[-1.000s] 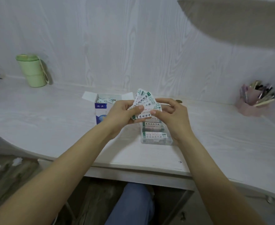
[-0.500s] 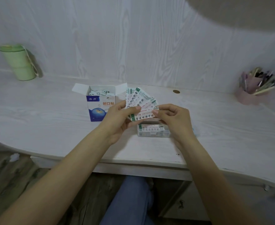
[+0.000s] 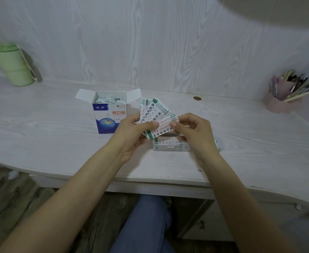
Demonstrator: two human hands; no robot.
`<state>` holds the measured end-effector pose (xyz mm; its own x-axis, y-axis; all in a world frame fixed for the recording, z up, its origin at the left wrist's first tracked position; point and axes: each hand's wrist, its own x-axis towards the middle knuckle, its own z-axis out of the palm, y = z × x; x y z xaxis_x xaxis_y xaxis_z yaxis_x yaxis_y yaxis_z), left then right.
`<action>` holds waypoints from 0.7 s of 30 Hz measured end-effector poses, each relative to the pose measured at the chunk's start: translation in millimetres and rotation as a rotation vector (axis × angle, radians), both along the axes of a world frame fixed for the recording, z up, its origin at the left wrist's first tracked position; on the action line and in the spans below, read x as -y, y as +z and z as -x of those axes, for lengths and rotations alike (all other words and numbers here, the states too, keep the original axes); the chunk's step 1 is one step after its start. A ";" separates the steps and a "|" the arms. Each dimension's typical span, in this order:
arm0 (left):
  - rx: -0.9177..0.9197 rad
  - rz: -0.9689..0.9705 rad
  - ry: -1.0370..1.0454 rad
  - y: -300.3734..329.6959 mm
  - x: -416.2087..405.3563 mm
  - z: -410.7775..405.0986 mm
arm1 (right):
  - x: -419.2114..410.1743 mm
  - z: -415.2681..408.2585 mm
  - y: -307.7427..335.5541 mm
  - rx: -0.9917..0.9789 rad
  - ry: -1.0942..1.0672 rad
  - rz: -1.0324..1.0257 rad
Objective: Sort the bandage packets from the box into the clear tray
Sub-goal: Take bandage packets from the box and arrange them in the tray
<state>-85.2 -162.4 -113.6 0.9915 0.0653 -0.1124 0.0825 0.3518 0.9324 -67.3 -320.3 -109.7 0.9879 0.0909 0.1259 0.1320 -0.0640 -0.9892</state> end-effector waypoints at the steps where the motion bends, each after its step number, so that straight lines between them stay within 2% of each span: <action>1: 0.002 -0.002 -0.008 0.1 -0.4 0.6 | -0.5 0.3 0.0 -0.006 0.003 -0.001; 7: 0.009 0.026 -0.056 1.3 -5.2 1.1 | 5.7 -1.3 -3.6 0.011 -0.107 -0.049; 10: 0.033 -0.043 -0.022 2.8 -3.3 -0.3 | 10.7 -0.2 0.8 0.002 -0.067 -0.096; 15: 0.087 -0.237 0.082 4.8 1.7 -2.6 | 17.2 -3.2 4.5 0.058 -0.028 0.116; 19: 0.114 -0.254 0.122 5.5 -1.5 -1.0 | 22.0 -11.7 -0.1 0.063 -0.121 0.259; 21: 0.114 -0.243 0.144 5.2 -5.1 -0.4 | 22.5 -15.3 -5.2 0.077 -0.117 0.398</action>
<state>-84.8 -157.3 -108.4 0.9754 0.2176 0.0348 -0.0616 0.1178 0.9911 -52.0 -342.7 -114.9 0.9836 0.0346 0.1772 0.1732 -0.4583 -0.8717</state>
